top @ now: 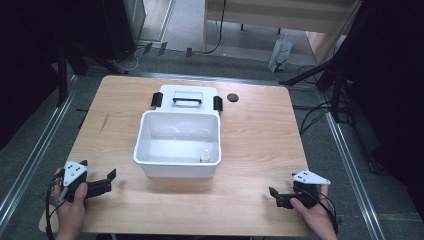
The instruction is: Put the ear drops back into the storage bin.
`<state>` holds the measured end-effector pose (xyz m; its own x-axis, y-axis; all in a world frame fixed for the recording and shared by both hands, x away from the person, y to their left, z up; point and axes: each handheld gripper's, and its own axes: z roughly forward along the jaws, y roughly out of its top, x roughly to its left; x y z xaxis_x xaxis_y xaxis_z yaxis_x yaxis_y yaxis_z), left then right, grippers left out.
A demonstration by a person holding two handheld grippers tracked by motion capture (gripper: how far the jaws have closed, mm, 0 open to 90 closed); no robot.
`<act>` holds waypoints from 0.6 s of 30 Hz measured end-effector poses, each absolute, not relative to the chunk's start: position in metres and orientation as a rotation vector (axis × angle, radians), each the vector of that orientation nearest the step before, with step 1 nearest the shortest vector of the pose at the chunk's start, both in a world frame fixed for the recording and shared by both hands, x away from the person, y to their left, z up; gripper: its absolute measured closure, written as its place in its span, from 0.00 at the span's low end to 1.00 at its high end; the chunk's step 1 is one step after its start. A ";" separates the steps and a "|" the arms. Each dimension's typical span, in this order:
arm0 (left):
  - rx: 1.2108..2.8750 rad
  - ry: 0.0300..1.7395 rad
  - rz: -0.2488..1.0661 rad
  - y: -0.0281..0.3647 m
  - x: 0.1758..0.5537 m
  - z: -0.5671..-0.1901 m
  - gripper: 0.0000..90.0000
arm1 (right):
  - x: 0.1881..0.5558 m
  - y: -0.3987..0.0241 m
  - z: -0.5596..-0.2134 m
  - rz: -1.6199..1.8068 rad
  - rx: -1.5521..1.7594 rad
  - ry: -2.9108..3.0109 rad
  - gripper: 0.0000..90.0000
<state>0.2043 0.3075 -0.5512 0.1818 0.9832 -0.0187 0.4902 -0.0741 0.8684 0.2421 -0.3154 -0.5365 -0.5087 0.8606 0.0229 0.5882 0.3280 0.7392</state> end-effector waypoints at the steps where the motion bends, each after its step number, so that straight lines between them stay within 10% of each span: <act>1: 1.680 1.413 0.802 0.307 0.204 -0.551 0.00 | 0.240 -0.319 -0.539 0.999 1.296 2.213 0.00; 18: 1.697 1.404 0.801 0.306 0.204 -0.551 0.00 | 0.227 -0.354 -0.548 1.145 1.491 1.935 0.00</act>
<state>0.2037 0.3058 -0.5514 0.1923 0.9813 -0.0084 0.4919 -0.0890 0.8661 0.2273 -0.3537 -0.5482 -0.3218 0.9367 0.1382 0.5722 0.0761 0.8166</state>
